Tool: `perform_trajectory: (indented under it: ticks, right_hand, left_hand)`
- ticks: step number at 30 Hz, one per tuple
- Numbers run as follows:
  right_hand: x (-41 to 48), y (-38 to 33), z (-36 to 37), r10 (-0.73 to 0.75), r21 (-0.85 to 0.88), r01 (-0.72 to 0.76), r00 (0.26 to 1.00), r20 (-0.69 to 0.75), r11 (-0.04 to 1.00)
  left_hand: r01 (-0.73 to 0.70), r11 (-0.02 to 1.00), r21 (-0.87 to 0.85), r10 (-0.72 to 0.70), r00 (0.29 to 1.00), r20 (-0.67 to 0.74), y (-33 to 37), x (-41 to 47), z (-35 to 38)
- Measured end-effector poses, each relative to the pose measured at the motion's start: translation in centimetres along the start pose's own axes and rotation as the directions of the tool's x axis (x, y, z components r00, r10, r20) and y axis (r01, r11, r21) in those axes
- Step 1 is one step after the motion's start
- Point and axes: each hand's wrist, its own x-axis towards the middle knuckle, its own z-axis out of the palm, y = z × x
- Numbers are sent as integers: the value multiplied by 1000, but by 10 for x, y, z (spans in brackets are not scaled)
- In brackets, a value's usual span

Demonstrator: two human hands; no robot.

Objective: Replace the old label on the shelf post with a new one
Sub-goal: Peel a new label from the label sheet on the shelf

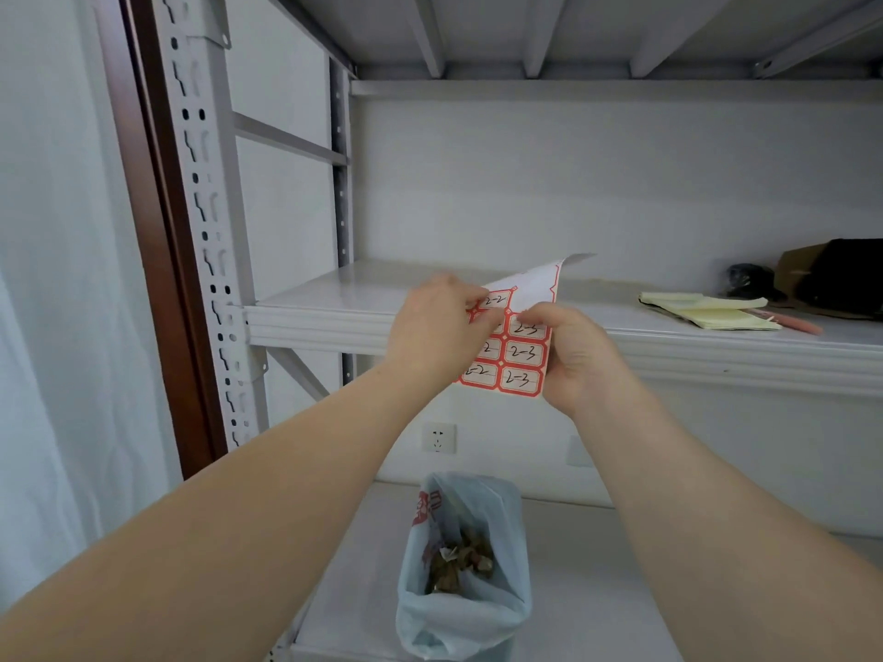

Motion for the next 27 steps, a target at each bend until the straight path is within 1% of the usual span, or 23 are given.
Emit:
perform_trajectory:
  ticks: [3, 5, 10, 12, 14, 16, 18, 20, 23, 25, 27]
  right_hand:
    - [-1, 5, 5, 30, 28, -31, 999, 31, 999]
    - [-1, 7, 8, 4, 11, -4, 998, 65, 1000]
    - [1, 8, 10, -61, 3, 61, 994, 95, 998]
    - [0, 7, 12, -77, 2, 77, 992, 97, 997]
    - [0, 6, 14, -94, -18, 96, 992, 81, 995]
    - [0, 5, 16, -111, -52, 115, 991, 68, 992]
    - [1, 5, 17, -131, -90, 137, 989, 69, 986]
    - [1, 5, 19, -139, -117, 146, 988, 70, 982]
    - [2, 3, 20, -134, -112, 141, 989, 69, 984]
    - [3, 0, 20, -126, -125, 133, 990, 60, 983]
    - [6, -2, 20, -133, -163, 131, 991, 2, 978]
  left_hand:
    - [29, 999, -19, -29, 1000, 4, 3, -3, 1]
    - [32, 999, -36, -32, 999, 1, 5, -5, 0]
    - [130, 977, -169, -131, 991, 3, 11, -4, -8]
    - [169, 949, -267, -174, 985, 5, 15, -3, -11]
    - [224, 898, -378, -234, 972, 21, 15, -1, -12]
    - [279, 851, -444, -286, 957, 53, 13, 0, -13]
    - [287, 843, -454, -289, 955, 66, 10, 1, -14]
    - [262, 870, -419, -266, 963, 49, 9, 3, -16]
    - [248, 880, -404, -255, 966, 38, 5, 6, -19]
    - [281, 858, -431, -286, 957, 54, -1, 9, -19]
    - [335, 813, -476, -343, 936, 73, -6, 12, -21]
